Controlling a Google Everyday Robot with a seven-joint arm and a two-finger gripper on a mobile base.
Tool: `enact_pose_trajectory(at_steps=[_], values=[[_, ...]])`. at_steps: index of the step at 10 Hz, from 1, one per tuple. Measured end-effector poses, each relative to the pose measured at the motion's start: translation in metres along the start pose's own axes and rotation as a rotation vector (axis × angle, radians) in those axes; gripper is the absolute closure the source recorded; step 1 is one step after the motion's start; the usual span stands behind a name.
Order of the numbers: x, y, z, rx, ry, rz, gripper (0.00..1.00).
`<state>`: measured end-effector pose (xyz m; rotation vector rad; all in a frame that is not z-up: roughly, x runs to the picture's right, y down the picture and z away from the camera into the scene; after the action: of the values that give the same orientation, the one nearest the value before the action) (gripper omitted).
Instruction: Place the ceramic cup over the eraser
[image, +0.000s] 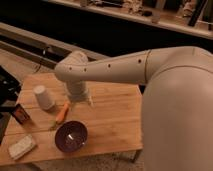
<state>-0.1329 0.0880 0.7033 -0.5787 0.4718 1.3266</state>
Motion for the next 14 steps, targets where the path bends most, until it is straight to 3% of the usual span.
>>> enact_pose_trajectory(at_steps=[3,6,9,14], values=[[-0.026,0.041,-0.01,0.02,-0.027,-0.167,0.35],[-0.057,0.072,-0.015,0.016,-0.07,-0.288,0.35],[-0.091,0.097,-0.015,0.011,-0.089,-0.367,0.35],[-0.126,0.143,-0.015,0.015,-0.083,-0.479,0.35]])
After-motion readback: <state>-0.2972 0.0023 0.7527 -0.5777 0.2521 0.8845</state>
